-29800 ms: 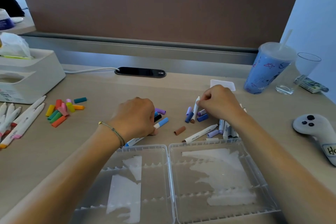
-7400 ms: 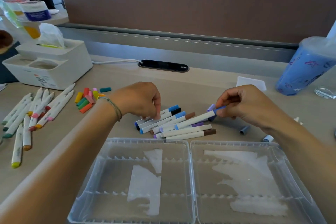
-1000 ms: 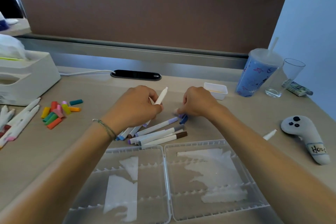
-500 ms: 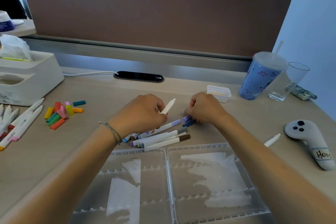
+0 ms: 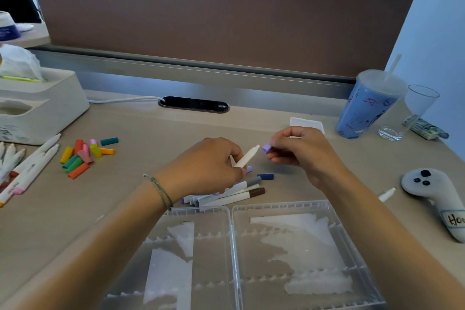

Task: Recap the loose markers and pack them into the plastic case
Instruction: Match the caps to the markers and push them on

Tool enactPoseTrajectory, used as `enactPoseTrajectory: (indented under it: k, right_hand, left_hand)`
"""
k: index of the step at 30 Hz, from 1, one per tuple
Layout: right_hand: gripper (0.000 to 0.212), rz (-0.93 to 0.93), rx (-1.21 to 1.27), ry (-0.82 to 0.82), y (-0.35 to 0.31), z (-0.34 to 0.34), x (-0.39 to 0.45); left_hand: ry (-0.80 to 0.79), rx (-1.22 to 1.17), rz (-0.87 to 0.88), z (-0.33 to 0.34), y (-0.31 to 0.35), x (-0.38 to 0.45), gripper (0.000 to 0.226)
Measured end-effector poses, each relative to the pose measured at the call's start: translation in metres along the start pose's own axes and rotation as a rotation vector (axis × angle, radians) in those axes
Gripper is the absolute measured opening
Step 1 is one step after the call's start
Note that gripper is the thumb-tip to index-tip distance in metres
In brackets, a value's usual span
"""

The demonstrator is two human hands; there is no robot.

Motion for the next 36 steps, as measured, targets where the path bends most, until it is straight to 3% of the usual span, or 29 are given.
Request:
enactPoseTrajectory:
  k: [5, 13, 19, 24, 29, 33, 36]
  right_hand:
    - [0.016, -0.026, 0.154, -0.049, -0.005, 0.004, -0.004]
    - [0.011, -0.098, 0.038, -0.076, -0.015, 0.012, -0.008]
    - [0.009, -0.247, -0.018, -0.037, -0.035, 0.009, -0.013]
    - [0.008, -0.298, -0.042, 0.016, -0.033, 0.014, -0.015]
    - [0.009, -0.123, -0.252, -0.128, -0.024, 0.008, -0.009]
    - [0.012, 0.094, -0.56, 0.007, -0.022, -0.065, -0.01]
    - [0.011, 0.388, -0.757, 0.076, 0.007, -0.123, -0.014]
  left_hand:
    - [0.015, 0.006, -0.004, 0.001, 0.001, -0.001, 0.018]
    - [0.052, 0.007, 0.018, -0.002, 0.005, -0.003, 0.015]
    - [0.224, 0.008, 0.049, -0.013, 0.008, -0.002, 0.018]
    - [0.344, 0.147, 0.031, -0.015, 0.005, -0.001, 0.018]
    - [0.217, 0.164, -0.016, -0.001, -0.003, 0.005, 0.017]
    - [0.22, 0.253, -0.038, -0.004, -0.009, 0.005, 0.016]
    - [0.205, 0.264, -0.062, -0.005, -0.013, 0.007, 0.016]
Point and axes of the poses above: each hand's wrist, its own x-axis towards the middle knuckle, its own z-axis out of the palm, y = z × x, the point moved 9 cm from there along x, towards the middle knuckle, and after that the axes turned 10 degrees about -y, right-handed, at the moved point
